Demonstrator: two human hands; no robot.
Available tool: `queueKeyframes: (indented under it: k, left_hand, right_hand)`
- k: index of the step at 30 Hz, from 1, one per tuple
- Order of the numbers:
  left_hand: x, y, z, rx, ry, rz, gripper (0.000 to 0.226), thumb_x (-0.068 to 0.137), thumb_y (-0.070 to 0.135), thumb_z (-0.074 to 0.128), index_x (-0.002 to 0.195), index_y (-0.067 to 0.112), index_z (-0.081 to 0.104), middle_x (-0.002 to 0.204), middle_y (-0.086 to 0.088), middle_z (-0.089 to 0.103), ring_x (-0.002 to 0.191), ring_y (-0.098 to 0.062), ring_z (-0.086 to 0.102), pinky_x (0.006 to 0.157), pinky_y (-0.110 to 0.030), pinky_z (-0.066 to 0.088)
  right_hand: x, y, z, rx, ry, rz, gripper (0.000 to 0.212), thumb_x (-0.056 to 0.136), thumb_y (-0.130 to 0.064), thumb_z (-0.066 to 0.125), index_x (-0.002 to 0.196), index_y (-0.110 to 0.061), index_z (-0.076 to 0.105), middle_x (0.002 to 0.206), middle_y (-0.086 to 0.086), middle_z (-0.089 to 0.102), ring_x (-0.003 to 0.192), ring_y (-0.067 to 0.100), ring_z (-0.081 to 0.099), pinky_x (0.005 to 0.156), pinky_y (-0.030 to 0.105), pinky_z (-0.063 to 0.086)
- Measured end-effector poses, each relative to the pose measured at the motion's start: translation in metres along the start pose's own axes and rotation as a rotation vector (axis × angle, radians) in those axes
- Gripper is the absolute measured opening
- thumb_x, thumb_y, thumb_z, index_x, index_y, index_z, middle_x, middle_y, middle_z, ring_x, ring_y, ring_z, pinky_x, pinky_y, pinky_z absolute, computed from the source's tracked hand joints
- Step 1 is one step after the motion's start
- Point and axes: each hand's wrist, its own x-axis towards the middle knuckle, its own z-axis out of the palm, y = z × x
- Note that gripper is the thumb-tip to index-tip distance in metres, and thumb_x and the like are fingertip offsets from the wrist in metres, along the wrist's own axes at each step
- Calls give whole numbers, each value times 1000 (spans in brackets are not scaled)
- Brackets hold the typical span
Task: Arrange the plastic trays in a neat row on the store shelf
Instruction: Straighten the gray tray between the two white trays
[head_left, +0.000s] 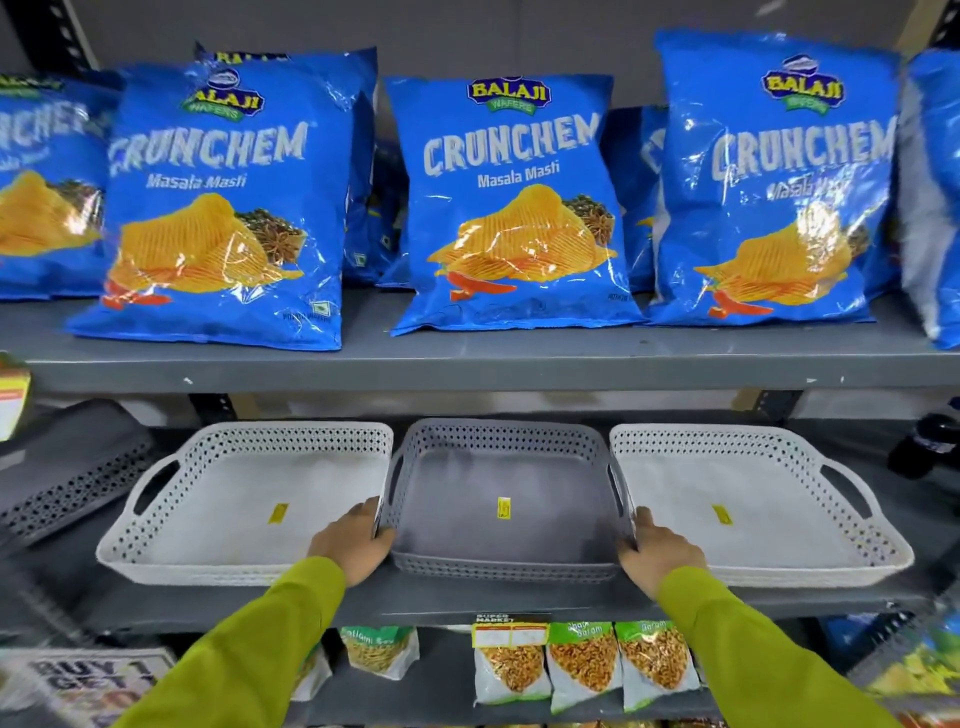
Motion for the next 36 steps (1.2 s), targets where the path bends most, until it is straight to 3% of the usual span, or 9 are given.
queueKeyframes:
  k: [5,12,18,24,27,36]
  left_hand:
    - [8,3,-1,-14,68,48,44,94,35,43,134,19,44,135,-10,56,117,-33,57,97,-37,47]
    - [42,8,-9,-2,143,12,40,91,38,44,126,17,49,127,-14,62,113,-35,59,93,-37,47]
    - [68,13,-10,62,158,-46,50,91,43,40,134,17,44,132,-15,59,118,-36,57,99,-41,47]
    - [61,16,-10,138,97,-97,54,93,47,31,140,21,34,133,-15,60,119,-35,57,99,-40,45]
    - [52,13,-8,144,72,-85,54,93,48,30,141,22,31,131,-15,62,117,-35,59,97,-40,45]
    - [13,8,-1,164,42,-41,55,95,46,29,145,24,24,124,-14,66,109,-35,63,91,-39,48]
  right_hand:
    - [11,-10,0,-31,117,-15,48,94,-37,38,137,-15,32,114,12,68,105,34,63,79,37,48]
    - [59,-22,-8,23,149,-46,39,91,-34,43,123,-13,44,112,16,69,104,36,63,83,38,50]
    - [86,-31,-17,59,116,-41,39,92,-35,41,124,-13,43,119,16,66,108,36,61,87,39,48]
    - [80,-31,-16,-8,77,-8,60,95,-40,32,149,-18,18,126,15,63,113,35,60,91,40,48]
    - [70,-31,-16,-34,44,3,63,96,-39,29,152,-18,8,129,15,61,116,34,58,95,41,46]
    - [27,-18,-10,-72,1,1,65,97,-39,27,152,-18,-1,126,15,64,112,34,61,93,40,47]
